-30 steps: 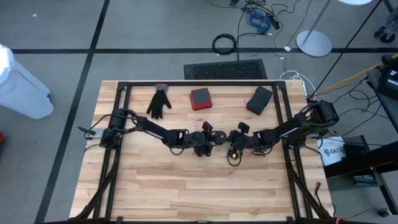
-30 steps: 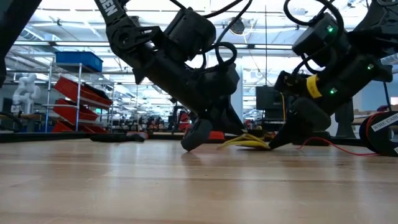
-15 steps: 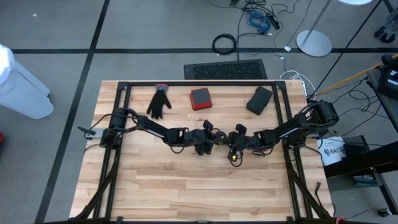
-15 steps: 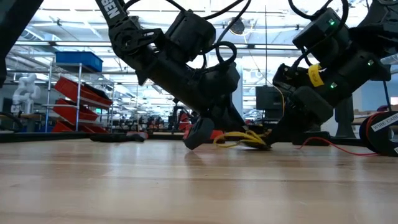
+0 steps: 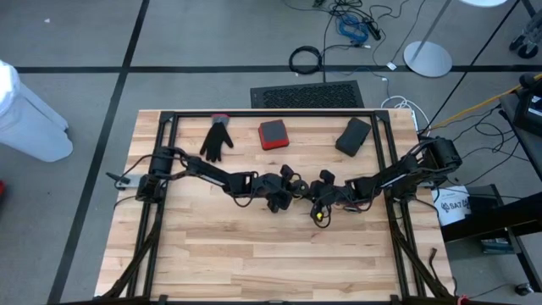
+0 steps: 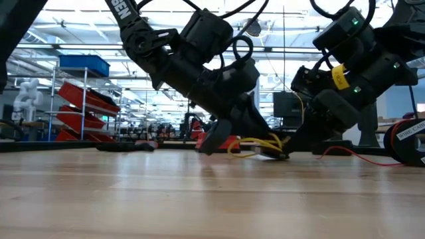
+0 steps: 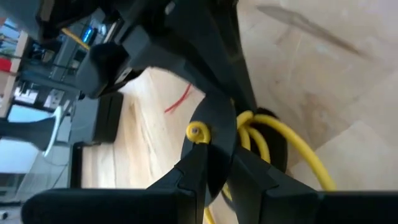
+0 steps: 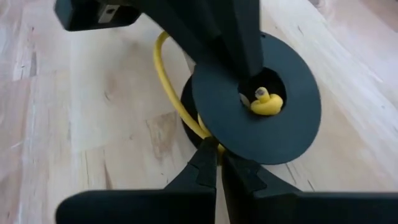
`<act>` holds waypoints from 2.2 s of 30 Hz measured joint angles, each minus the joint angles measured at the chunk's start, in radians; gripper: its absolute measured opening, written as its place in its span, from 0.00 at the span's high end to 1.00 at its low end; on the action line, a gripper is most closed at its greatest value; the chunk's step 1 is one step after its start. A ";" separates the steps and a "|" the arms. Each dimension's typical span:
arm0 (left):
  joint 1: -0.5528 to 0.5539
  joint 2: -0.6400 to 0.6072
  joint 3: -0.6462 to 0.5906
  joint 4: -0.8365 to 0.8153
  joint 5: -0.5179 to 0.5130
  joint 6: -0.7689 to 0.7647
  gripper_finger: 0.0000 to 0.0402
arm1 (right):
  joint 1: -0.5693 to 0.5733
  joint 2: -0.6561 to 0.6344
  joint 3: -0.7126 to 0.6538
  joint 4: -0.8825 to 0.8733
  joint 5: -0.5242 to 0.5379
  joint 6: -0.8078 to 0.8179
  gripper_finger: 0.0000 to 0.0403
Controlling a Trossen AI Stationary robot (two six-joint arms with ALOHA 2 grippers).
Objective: Coil cords
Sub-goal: Coil the yellow wire onto the spool
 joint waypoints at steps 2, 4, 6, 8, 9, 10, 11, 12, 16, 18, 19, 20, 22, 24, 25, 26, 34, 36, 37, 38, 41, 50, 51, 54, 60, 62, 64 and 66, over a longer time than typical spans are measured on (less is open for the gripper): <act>0.005 0.000 0.001 0.006 0.018 -0.001 0.84 | -0.001 0.000 0.001 0.006 0.003 0.000 1.00; 0.006 0.000 0.004 0.017 0.026 -0.002 0.84 | -0.001 0.000 0.003 0.016 0.008 0.000 1.00; 0.009 0.000 0.005 0.028 0.027 -0.001 0.86 | -0.001 -0.001 0.006 0.022 0.008 0.000 1.00; 0.009 0.000 0.005 0.030 0.027 -0.001 0.91 | -0.001 -0.002 0.006 0.022 0.008 -0.001 1.00; 0.010 0.000 0.006 0.029 0.024 -0.001 0.94 | -0.001 -0.002 0.006 0.021 0.010 -0.001 1.00; 0.010 0.000 0.008 0.026 0.022 -0.001 0.96 | -0.001 -0.002 0.006 0.021 0.011 -0.002 1.00; 0.011 0.000 0.010 0.025 0.015 -0.001 0.97 | -0.001 -0.002 0.006 0.020 0.016 -0.001 1.00; 0.011 0.000 0.010 0.025 0.004 -0.001 0.97 | -0.001 -0.002 0.006 0.020 0.020 -0.001 1.00; 0.011 0.000 0.010 0.015 -0.037 -0.001 0.97 | -0.002 -0.002 0.007 0.003 0.041 0.004 1.00; 0.011 0.000 0.011 0.005 -0.056 -0.001 0.97 | -0.002 -0.009 0.007 -0.026 0.045 0.015 1.00; 0.011 0.000 0.011 -0.003 -0.061 -0.001 0.97 | -0.001 -0.014 0.007 -0.049 0.047 0.022 1.00; 0.011 0.000 0.012 -0.011 -0.065 -0.001 0.97 | 0.003 -0.021 0.007 -0.082 0.058 0.032 1.00; 0.012 -0.001 0.012 -0.019 -0.070 -0.001 0.97 | 0.012 -0.049 0.007 -0.163 0.094 0.053 1.00; 0.012 -0.001 0.012 -0.021 -0.072 -0.001 0.97 | 0.017 -0.087 0.007 -0.254 0.126 0.078 1.00; 0.012 -0.001 0.011 -0.022 -0.072 -0.001 0.97 | 0.020 -0.109 0.007 -0.295 0.138 0.091 1.00; 0.012 -0.001 0.011 -0.022 -0.073 -0.001 0.97 | 0.022 -0.132 0.006 -0.332 0.147 0.101 1.00; 0.018 -0.002 0.010 -0.033 -0.137 -0.024 0.97 | 0.075 -0.338 0.006 -0.478 0.202 0.130 1.00; 0.027 -0.002 0.009 -0.041 -0.179 -0.028 0.98 | 0.098 -0.386 0.006 -0.489 0.202 0.131 1.00; 0.033 -0.002 0.009 -0.044 -0.200 -0.029 0.98 | 0.110 -0.408 0.006 -0.489 0.202 0.132 1.00; 0.039 -0.002 0.009 -0.047 -0.214 -0.031 0.98 | 0.123 -0.429 0.005 -0.490 0.203 0.132 1.00; 0.058 -0.002 0.008 -0.058 -0.244 -0.061 0.98 | 0.165 -0.484 0.005 -0.490 0.219 0.138 1.00; 0.105 -0.002 0.008 -0.045 -0.248 -0.177 0.98 | 0.265 -0.551 0.005 -0.489 0.280 0.151 1.00; 0.109 -0.002 0.008 -0.042 -0.253 -0.191 0.98 | 0.270 -0.546 0.009 -0.490 0.284 0.151 1.00; 0.122 -0.002 0.008 -0.011 -0.259 -0.245 0.98 | 0.284 -0.512 0.041 -0.479 0.319 0.138 1.00; 0.136 0.000 0.046 0.101 -0.295 -0.356 0.98 | 0.268 -0.377 0.091 -0.288 0.345 -0.003 1.00; 0.138 0.000 0.075 0.109 -0.300 -0.395 0.98 | 0.257 -0.328 0.111 -0.287 0.354 -0.020 1.00; 0.142 0.000 0.098 0.121 -0.301 -0.443 0.98 | 0.248 -0.283 0.121 -0.297 0.364 -0.023 1.00; 0.148 0.000 0.119 0.129 -0.280 -0.491 0.98 | 0.243 -0.240 0.128 -0.298 0.367 -0.026 1.00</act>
